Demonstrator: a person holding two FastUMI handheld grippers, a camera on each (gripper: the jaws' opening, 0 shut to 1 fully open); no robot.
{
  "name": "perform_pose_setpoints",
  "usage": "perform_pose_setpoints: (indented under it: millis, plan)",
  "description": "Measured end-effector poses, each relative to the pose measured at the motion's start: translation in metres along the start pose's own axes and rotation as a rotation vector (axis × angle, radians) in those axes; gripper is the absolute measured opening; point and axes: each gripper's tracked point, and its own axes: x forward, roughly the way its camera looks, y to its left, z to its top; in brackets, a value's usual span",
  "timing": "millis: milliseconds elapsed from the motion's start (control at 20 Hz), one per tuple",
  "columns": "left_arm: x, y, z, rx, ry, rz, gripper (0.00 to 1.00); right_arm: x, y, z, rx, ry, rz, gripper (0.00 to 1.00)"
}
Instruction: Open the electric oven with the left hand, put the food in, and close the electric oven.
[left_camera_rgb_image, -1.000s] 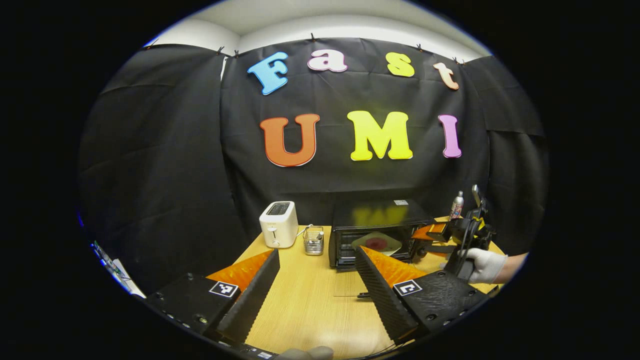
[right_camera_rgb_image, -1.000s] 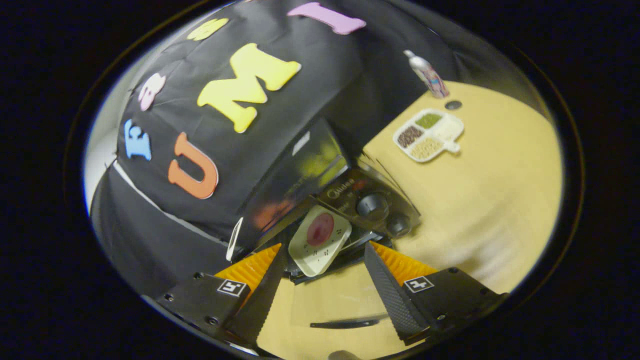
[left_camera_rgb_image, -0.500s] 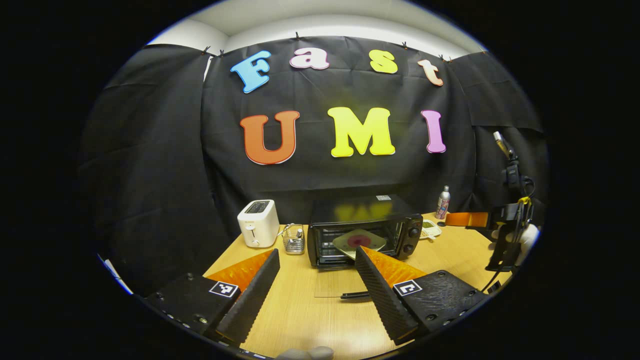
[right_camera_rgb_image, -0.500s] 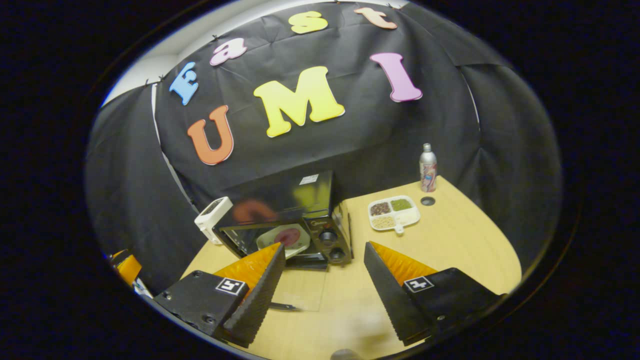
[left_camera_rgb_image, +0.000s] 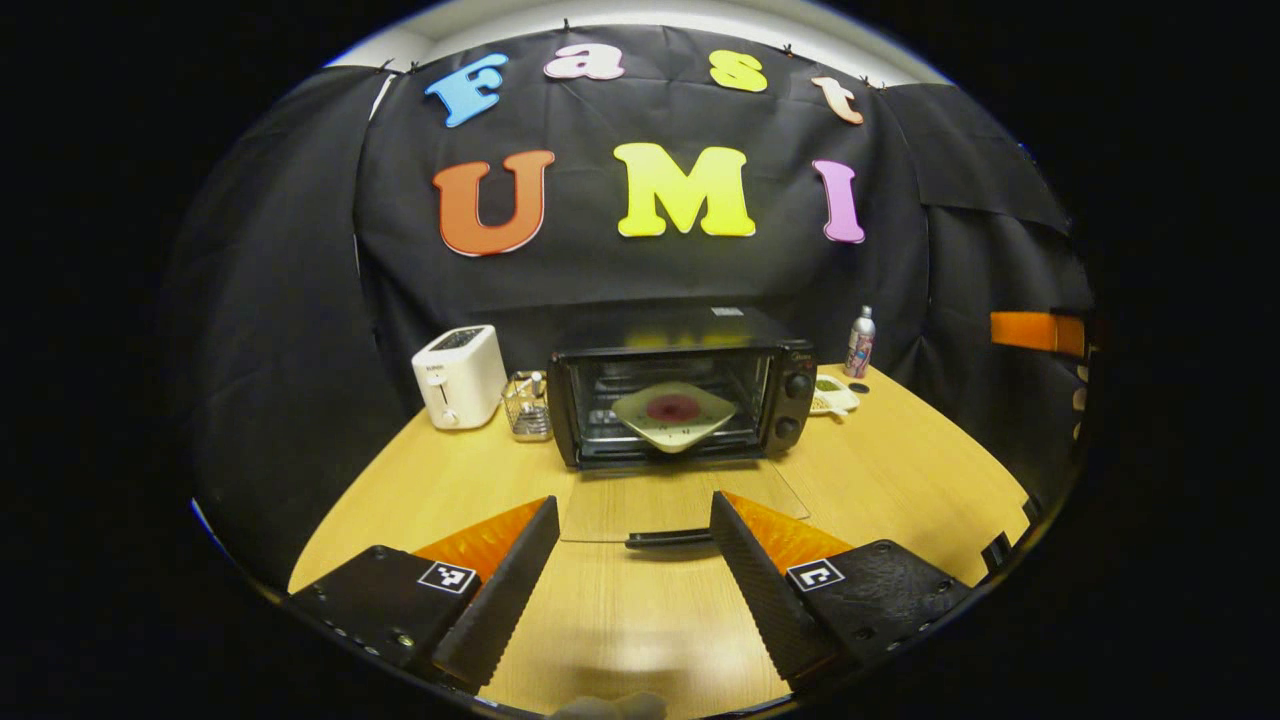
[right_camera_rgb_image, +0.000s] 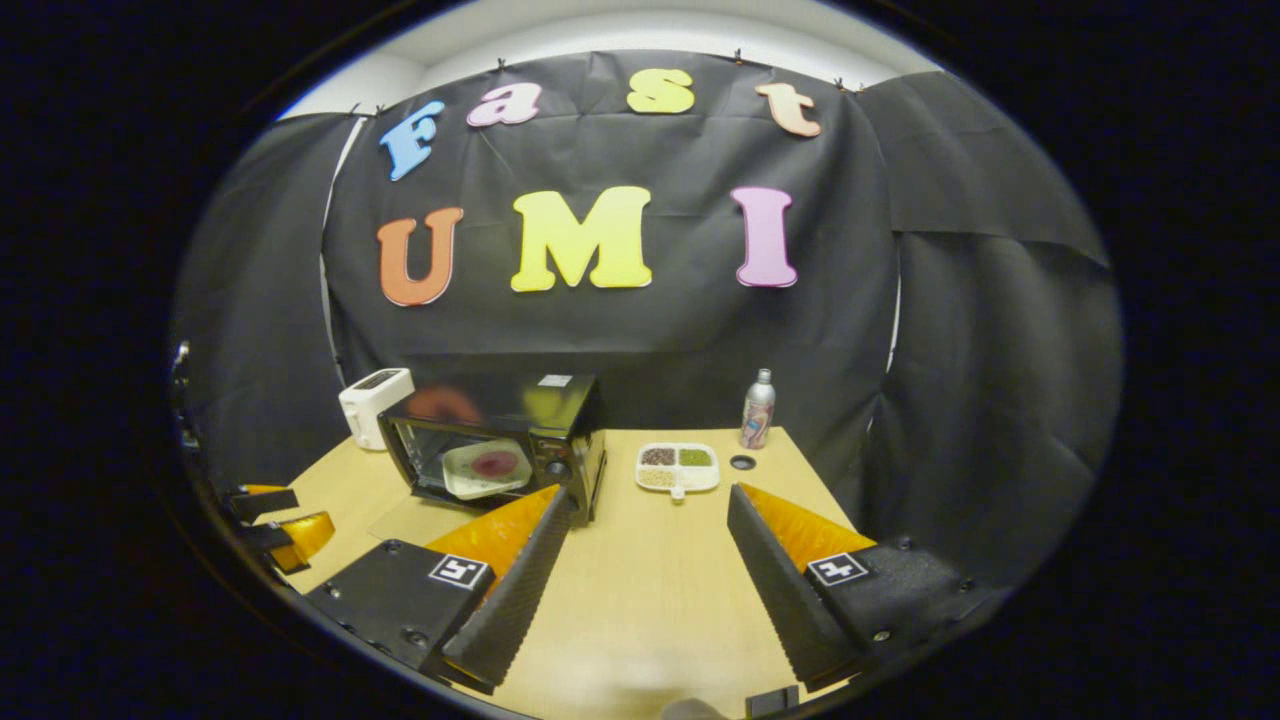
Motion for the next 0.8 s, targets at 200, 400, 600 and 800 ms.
perform_pose_setpoints:
  millis: [200, 400, 600, 800]
  plan:
    - [0.020, -0.012, -0.044, 0.019, 0.081, -0.030, 0.96, -0.011, -0.015, 0.000, 0.018, 0.006, -0.048, 0.96]
    - [0.040, -0.024, -0.081, 0.016, 0.148, -0.060, 0.97, -0.025, -0.020, 0.001, 0.018, 0.014, -0.073, 0.96]
    - [0.058, -0.037, -0.108, 0.009, 0.202, -0.076, 0.97, -0.034, -0.022, 0.004, 0.029, 0.029, -0.083, 1.00]
    - [0.082, -0.046, -0.120, 0.002, 0.224, -0.080, 0.97, -0.041, -0.028, 0.010, -0.002, 0.037, -0.091, 0.96]
